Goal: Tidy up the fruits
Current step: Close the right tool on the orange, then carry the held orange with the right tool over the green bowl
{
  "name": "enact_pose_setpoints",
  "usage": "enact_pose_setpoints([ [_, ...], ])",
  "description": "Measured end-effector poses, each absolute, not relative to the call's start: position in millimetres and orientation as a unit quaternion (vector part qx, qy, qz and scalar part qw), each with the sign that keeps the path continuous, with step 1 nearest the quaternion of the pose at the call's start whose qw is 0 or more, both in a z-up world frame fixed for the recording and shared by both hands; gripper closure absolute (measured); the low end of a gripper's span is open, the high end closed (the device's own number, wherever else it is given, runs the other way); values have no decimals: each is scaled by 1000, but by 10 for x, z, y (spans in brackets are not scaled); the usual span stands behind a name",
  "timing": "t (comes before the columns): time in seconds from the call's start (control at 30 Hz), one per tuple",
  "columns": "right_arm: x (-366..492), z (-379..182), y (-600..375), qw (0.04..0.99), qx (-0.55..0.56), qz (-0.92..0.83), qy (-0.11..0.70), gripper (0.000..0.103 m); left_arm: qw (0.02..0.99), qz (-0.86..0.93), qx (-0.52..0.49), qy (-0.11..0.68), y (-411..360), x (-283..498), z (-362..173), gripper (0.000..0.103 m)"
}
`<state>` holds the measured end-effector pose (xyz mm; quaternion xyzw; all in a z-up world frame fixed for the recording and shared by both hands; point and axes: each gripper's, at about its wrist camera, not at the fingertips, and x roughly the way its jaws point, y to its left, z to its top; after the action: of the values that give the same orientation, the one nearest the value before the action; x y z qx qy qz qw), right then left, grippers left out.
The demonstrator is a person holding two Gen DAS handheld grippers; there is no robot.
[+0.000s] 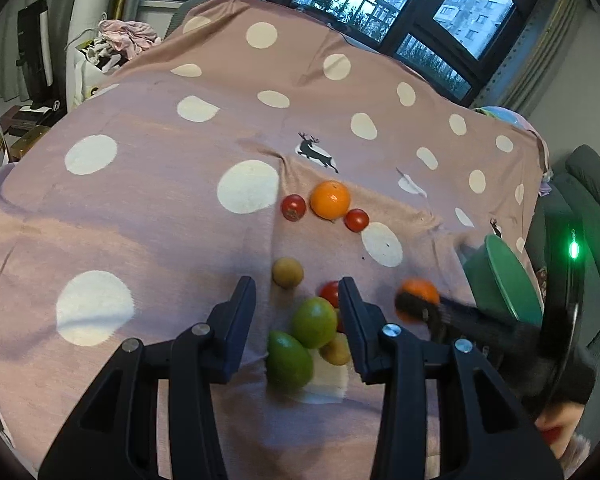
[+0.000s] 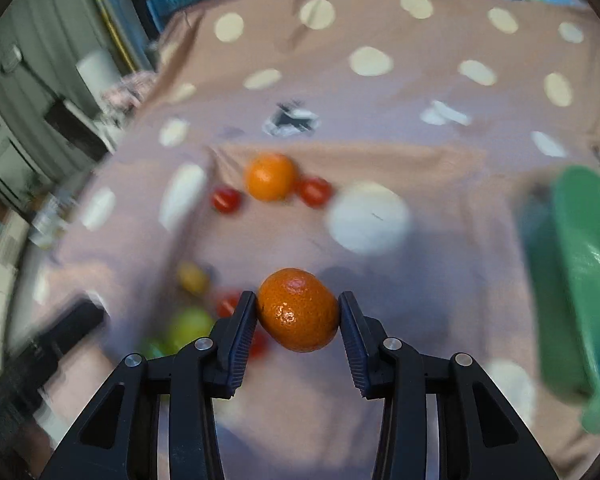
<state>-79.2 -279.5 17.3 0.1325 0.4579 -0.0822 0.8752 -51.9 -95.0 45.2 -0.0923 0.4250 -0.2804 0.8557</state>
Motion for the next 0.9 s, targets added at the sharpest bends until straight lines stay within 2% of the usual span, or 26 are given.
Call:
enact_pose_setpoints([
  [0.23,-1008,-22,-2819,855,78,-123,497,60,852,-290,-83,428,-1071,-576,432,62],
  [0.4,-1097,-27,-2761,859,61,-108,496,60,846,-293,-92,436,-1097,-584,400,62],
  [0.47,-1136,18,-2786,863,80,-88,492,59,847,-292,-90,435,-1113,-597,402,62],
  [0.53,-1185,51,-2832,865,103,-68,487,46,848,-291,-84,434,-1143,-619,405,62],
  [0.6,-1237,107,-2904,869,135,-55,474,41,847,-296,-76,436,-1174,-644,399,62],
  [0.9,-1329,203,-3165,867,244,-50,432,41,805,-361,-66,467,-1499,-807,290,62],
])
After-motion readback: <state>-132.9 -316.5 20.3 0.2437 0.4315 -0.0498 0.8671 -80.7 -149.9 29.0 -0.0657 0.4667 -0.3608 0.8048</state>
